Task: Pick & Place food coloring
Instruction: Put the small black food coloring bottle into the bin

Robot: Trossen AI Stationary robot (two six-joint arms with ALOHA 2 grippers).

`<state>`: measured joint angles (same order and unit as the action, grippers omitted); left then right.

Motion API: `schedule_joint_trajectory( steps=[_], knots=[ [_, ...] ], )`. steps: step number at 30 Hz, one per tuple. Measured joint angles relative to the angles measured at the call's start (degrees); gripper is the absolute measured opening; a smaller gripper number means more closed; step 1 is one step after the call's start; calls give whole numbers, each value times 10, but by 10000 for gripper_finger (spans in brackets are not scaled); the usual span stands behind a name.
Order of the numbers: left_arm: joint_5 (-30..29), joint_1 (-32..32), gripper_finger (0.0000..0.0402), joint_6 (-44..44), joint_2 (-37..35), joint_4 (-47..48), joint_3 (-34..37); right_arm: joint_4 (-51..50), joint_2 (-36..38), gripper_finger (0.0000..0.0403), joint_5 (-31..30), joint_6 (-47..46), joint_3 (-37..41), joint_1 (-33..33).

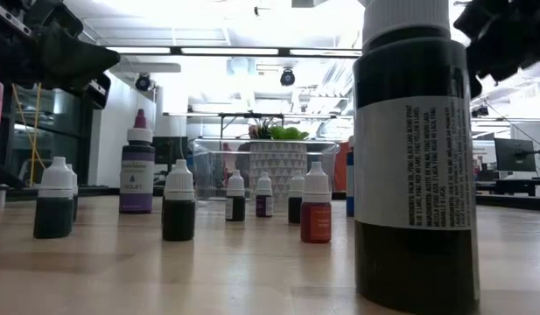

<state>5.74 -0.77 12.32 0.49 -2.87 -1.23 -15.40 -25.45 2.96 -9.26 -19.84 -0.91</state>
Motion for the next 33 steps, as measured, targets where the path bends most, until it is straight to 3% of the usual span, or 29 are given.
schedule_joint_trajectory(
  steps=[5, 15, 24, 33],
  knots=[
    [0, 0, 0, 0, 0, 0, 0, -57, -68, 218, 31, 67, -80, 0],
    [0, 0, 0, 0, 0, 0, 0, -276, -249, 218, 36, 83, -234, -20],
    [0, 0, 0, 0, 0, 0, 0, -264, -372, 218, 31, 117, -234, -54],
    [0, 0, 0, 0, 0, 0, 0, -191, -463, 218, 17, 128, -234, -89]
  ],
)
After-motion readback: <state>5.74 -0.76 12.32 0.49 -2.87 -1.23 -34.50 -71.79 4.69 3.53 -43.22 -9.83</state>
